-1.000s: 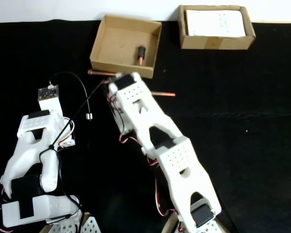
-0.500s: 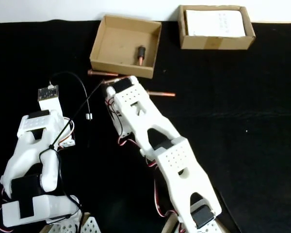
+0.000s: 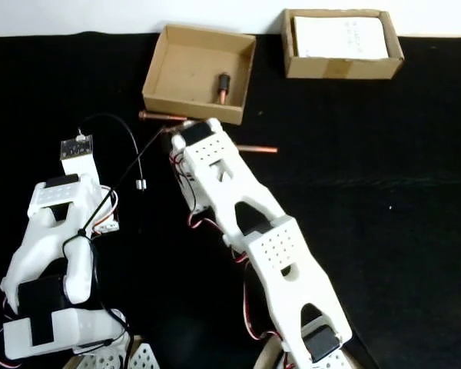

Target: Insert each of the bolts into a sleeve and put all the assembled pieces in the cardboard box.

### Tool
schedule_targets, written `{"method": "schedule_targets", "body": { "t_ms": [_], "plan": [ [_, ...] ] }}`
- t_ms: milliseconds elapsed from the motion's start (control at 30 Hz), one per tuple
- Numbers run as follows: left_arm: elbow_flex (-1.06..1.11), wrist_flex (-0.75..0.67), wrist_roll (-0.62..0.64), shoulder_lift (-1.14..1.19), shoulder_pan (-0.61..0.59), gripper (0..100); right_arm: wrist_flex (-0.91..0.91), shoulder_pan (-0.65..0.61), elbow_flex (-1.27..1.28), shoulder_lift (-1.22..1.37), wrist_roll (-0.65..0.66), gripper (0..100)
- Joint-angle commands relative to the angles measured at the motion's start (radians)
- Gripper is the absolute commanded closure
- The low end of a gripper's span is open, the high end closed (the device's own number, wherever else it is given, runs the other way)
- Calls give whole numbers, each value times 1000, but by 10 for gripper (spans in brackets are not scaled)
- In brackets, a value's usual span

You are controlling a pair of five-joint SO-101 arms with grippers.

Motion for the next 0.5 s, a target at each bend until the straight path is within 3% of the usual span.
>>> {"method": "schedule_targets", "body": {
  "t_ms": [0,133,267,467],
  "plan": [
    [-39,5,3,-1,-5,902,2,39,-54,-140,-3,992],
    [-93,58,17,-2,-8,902,2,128,110,-364,25,992],
    [-262,189,129,-1,18,899,2,286,355,-624,97,992],
    [-591,384,146,12,289,876,-47,532,641,-952,152,992]
  ]
}}
